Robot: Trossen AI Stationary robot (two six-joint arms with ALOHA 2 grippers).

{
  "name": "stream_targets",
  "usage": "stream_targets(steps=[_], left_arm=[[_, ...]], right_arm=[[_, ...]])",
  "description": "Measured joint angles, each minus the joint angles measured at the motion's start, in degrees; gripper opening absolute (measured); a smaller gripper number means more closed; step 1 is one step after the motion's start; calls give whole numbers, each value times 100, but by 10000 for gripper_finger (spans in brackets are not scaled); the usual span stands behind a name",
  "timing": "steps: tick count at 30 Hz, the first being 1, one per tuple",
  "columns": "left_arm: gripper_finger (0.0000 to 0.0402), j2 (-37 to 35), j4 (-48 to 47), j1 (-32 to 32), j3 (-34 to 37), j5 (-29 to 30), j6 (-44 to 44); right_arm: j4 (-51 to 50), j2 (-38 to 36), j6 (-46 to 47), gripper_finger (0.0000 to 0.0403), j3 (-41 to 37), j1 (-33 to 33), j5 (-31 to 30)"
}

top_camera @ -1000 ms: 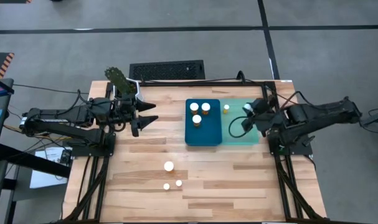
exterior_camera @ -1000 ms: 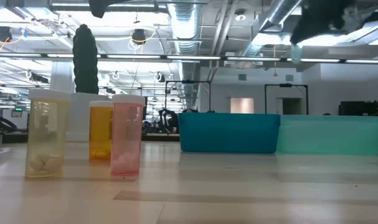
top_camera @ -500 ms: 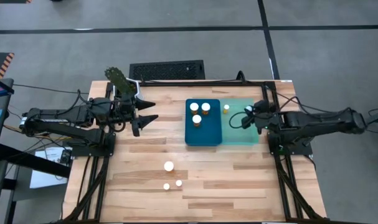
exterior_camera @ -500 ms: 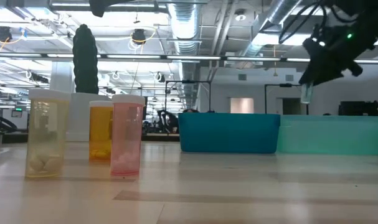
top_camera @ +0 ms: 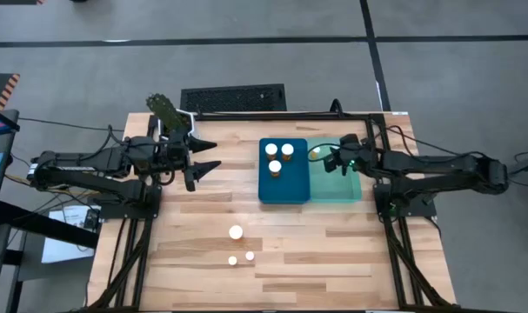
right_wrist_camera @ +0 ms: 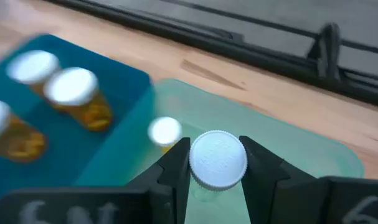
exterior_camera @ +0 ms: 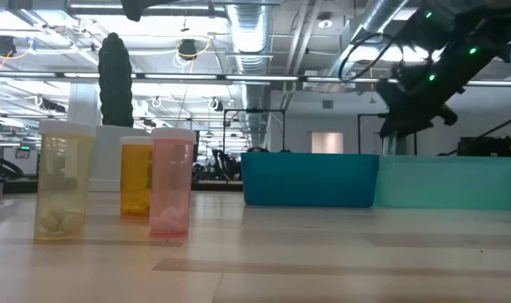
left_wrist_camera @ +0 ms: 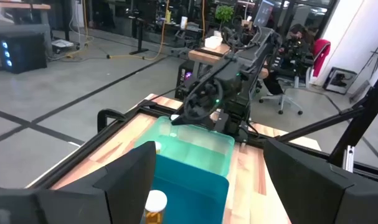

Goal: Pick and place medicine bottles into bin by pill shape (circle, oval)
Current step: Put the small green pill bottle into the green bin

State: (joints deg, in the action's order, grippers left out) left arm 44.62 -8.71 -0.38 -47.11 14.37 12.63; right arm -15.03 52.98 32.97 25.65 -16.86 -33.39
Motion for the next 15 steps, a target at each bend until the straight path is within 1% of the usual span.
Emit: stream_targets(steps=[4, 12, 15], left_arm=[[291, 1, -2, 18, 0, -2, -110], [291, 1, -194, 201, 0, -24, -101], [291, 0, -230, 248, 0, -44, -99]], right_arm=[[108, 488, 133, 127, 0, -284, 72], [478, 1278, 163, 127, 0, -575, 72], [534, 1556, 334, 127, 0, -678, 65]])
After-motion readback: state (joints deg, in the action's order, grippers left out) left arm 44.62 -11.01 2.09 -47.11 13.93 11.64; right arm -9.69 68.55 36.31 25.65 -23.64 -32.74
